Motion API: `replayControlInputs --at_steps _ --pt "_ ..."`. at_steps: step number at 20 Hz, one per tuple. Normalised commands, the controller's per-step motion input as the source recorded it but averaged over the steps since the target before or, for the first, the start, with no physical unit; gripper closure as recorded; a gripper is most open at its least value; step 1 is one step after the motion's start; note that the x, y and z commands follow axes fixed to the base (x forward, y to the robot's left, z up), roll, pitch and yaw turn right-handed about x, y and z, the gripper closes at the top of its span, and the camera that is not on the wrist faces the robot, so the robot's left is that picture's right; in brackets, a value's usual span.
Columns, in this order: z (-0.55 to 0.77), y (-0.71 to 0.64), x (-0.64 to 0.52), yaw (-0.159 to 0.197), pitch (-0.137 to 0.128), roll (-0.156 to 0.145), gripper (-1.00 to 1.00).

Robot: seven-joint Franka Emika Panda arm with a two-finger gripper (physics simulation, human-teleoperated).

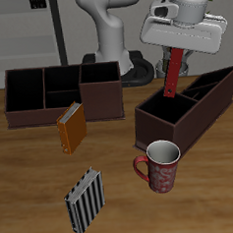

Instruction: Place the red book into the left desk caddy's right compartment

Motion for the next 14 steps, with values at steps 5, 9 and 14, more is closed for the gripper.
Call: replayControlInputs --at_steps 5,9,14 --pt "-0.17 0.10 0.06 0.034 0.006 0.017 1.00" --pt "-0.19 -0.07 0.14 0.018 0.013 -0.004 1.00" --pt "-0.10 -0.06 0.04 0.008 0.003 -0.003 1.00"
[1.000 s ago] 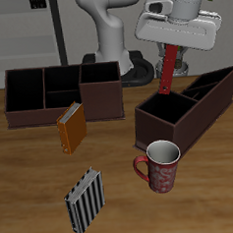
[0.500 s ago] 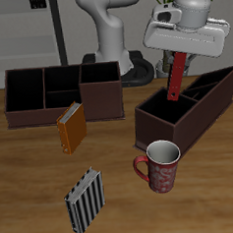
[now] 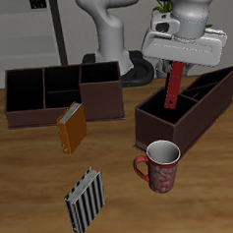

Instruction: Place the red book into the left desk caddy's right compartment

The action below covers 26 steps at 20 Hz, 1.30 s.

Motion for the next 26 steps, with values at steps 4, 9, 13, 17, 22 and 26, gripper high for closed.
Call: replayControlInputs --at_steps 4,9,13,17,22,26 --pt "-0.23 -0.01 0.00 0.004 0.028 0.012 1.00" --pt "-0.19 -0.02 0.04 0.015 0.012 -0.011 1.00" --pt "-0.27 0.02 0.08 0.009 0.032 0.006 1.00" --pt "-0.13 0.00 0.04 -0.003 0.014 0.007 1.00" --pt "-0.21 0.09 0.06 0.013 0.019 0.021 1.00" --pt "-0.21 0.04 0.05 0.001 0.030 0.003 1.00"
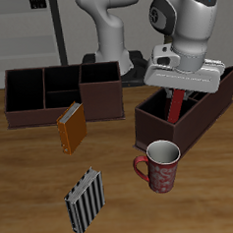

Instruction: Place the red book into the left desk caddy's right compartment

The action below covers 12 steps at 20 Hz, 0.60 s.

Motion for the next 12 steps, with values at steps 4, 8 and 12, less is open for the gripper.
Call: replayControlInputs --at_steps 4,8,12 --pt "-0.18 0.00 0.11 -0.008 0.027 -0.002 1.00" --pt "-0.19 -0.06 0.08 -0.017 0.029 -0.006 1.00" --pt "-0.18 -0.12 0.10 -0.011 0.028 -0.023 1.00"
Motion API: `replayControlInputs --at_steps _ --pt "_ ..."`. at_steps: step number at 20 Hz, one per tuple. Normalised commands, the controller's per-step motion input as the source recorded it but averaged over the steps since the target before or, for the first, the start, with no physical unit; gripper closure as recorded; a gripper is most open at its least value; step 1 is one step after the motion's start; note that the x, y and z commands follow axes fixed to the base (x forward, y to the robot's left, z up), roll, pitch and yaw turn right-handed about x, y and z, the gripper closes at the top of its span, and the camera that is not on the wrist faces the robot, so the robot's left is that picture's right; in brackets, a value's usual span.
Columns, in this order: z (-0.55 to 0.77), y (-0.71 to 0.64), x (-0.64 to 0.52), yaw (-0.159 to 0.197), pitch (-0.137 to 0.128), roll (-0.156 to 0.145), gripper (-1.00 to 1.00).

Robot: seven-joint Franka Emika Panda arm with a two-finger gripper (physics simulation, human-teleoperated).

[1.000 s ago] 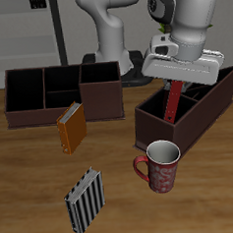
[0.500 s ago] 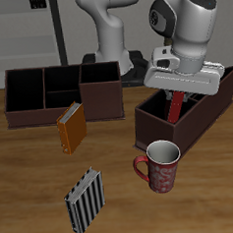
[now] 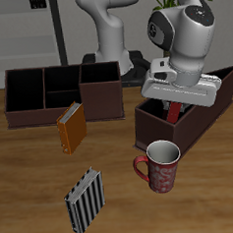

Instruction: Place the red book into the left desk caddy's right compartment

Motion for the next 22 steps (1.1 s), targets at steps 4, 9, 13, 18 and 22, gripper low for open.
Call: replayControlInputs --at_steps 4,9,13,18,22 --pt "-0.29 -0.15 0.07 -0.034 0.056 -0.009 -1.00" --pt "-0.08 -0.03 0.02 -0.015 0.029 0.013 -1.00" --pt "0.07 -0.07 0.00 -0.033 0.000 0.001 -1.00" --pt "0.11 -0.04 -0.06 -0.008 -0.014 0.012 -1.00" --pt "0.20 -0.09 -0.17 -0.003 -0.043 0.015 -1.00"
